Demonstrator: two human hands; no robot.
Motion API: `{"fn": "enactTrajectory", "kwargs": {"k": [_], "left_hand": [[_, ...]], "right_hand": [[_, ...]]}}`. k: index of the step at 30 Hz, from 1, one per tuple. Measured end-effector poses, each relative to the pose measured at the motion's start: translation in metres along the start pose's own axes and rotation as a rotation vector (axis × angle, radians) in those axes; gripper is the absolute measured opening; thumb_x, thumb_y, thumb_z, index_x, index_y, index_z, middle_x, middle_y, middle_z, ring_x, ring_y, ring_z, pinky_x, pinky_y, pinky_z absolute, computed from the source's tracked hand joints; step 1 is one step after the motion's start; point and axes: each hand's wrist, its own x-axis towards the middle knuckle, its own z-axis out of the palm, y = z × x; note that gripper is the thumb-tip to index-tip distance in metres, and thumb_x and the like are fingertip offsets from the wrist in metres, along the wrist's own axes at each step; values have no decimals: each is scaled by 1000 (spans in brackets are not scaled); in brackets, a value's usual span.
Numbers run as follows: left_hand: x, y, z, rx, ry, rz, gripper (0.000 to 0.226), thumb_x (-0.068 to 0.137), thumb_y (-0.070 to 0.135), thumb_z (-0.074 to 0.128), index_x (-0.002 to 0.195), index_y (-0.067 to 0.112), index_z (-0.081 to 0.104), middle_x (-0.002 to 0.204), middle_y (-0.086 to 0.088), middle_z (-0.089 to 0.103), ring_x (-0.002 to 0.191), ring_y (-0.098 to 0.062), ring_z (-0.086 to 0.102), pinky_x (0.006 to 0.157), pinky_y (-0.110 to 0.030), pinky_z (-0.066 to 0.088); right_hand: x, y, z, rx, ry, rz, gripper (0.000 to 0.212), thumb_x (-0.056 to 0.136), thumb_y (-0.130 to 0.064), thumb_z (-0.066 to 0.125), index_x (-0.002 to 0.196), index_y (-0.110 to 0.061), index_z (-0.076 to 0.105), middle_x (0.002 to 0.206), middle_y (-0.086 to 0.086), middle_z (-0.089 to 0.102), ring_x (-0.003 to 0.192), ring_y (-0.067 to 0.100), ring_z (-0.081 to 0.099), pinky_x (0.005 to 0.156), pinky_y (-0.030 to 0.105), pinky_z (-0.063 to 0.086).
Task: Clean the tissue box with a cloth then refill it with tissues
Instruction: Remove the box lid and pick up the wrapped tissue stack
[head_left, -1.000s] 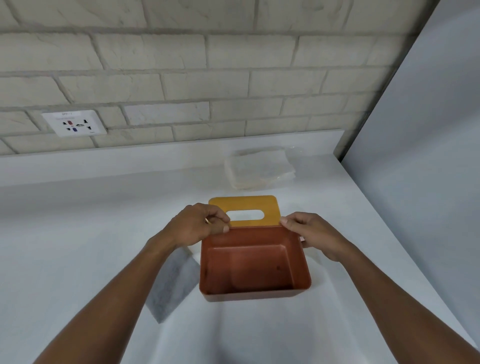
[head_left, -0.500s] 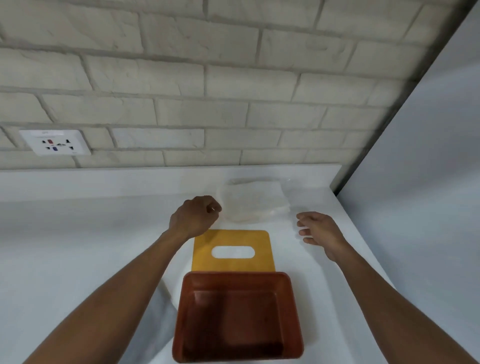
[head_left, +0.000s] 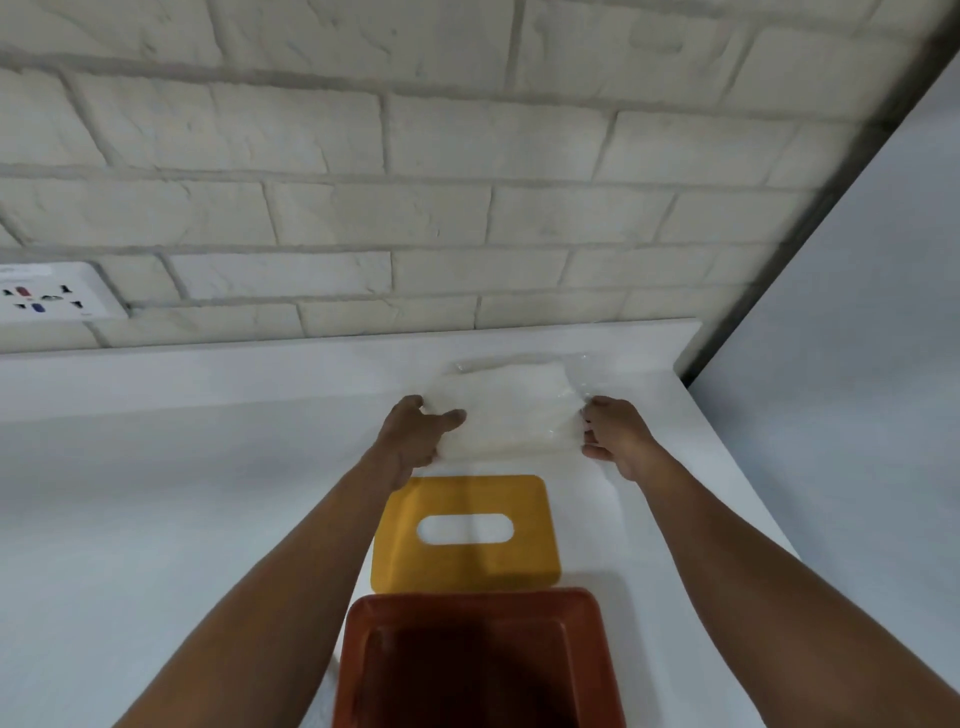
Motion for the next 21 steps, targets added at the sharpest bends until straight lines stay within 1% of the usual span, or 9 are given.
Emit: {"fn": "enactTrajectory", "kwargs": {"k": [2, 4, 6, 8, 10, 13, 15, 18, 21], "left_hand": [[1, -1, 1, -41, 10, -3, 53, 89, 21, 80, 135, 9, 54, 126, -12, 67, 99, -27, 68, 87, -46, 60], [3, -1, -1, -123, 25, -12, 57, 88, 14, 80, 138, 14, 51, 131, -10, 64, 110, -30, 67, 91, -49, 61], [3, -2, -4, -254, 8, -34, 60, 92, 9, 74, 142, 23, 45, 133, -9, 61, 112, -30, 64, 82, -47, 60], [1, -2, -5, -351, -28, -57, 60, 95, 8, 69, 144, 29, 41, 132, -9, 58, 106, -29, 63, 70, -41, 56], [1, -5, -6, -388, -44, -79, 59, 97, 9, 68, 143, 31, 40, 131, -8, 59, 101, -27, 63, 63, -37, 54], [-1, -7, -9, -467, -40, -97, 55, 96, 8, 67, 142, 29, 44, 132, -7, 61, 106, -28, 64, 58, -35, 54], [-2, -7, -11, -548, -68, -92, 53, 95, 9, 68, 142, 26, 50, 136, -8, 64, 115, -33, 65, 60, -37, 58], [-9, -4, -11, -610, -102, -58, 39, 99, 18, 68, 137, 23, 57, 124, -7, 71, 105, -29, 70, 67, -43, 63], [-10, -5, -11, -646, -117, -22, 47, 100, 23, 67, 144, 25, 50, 132, -7, 67, 115, -31, 67, 83, -51, 61]], "right_hand": [[0, -3, 3, 16, -4, 29, 18, 98, -25, 54, 90, -12, 64, 78, 6, 54, 66, 19, 52, 79, 37, 58], [-1, -4, 3, 54, -20, 70, 32, 95, -43, 61, 90, -11, 63, 78, 6, 54, 66, 18, 53, 79, 37, 59], [-1, -2, 0, 110, -81, 104, 47, 87, -56, 66, 95, -10, 66, 76, 4, 58, 65, 16, 56, 83, 37, 60], [-3, 1, -3, 154, -170, 128, 56, 79, -63, 70, 100, -11, 69, 80, 3, 63, 73, 18, 61, 82, 35, 60], [-4, 5, -4, 165, -232, 134, 53, 77, -60, 75, 103, -13, 71, 84, 3, 67, 80, 20, 64, 83, 35, 60], [-5, 7, -4, 192, -285, 113, 30, 79, -33, 78, 100, -13, 71, 90, 7, 66, 77, 23, 61, 94, 41, 56], [-4, 7, -2, 236, -326, 104, 35, 72, -23, 81, 103, -11, 70, 98, 12, 64, 86, 32, 53, 96, 46, 54], [-12, 3, 2, 225, -324, 116, 44, 78, -27, 84, 115, -11, 65, 106, 10, 69, 93, 28, 64, 82, 39, 59], [-15, 2, 7, 188, -335, 133, 55, 68, -35, 90, 113, -10, 70, 110, 11, 72, 100, 31, 69, 81, 42, 60]]}}
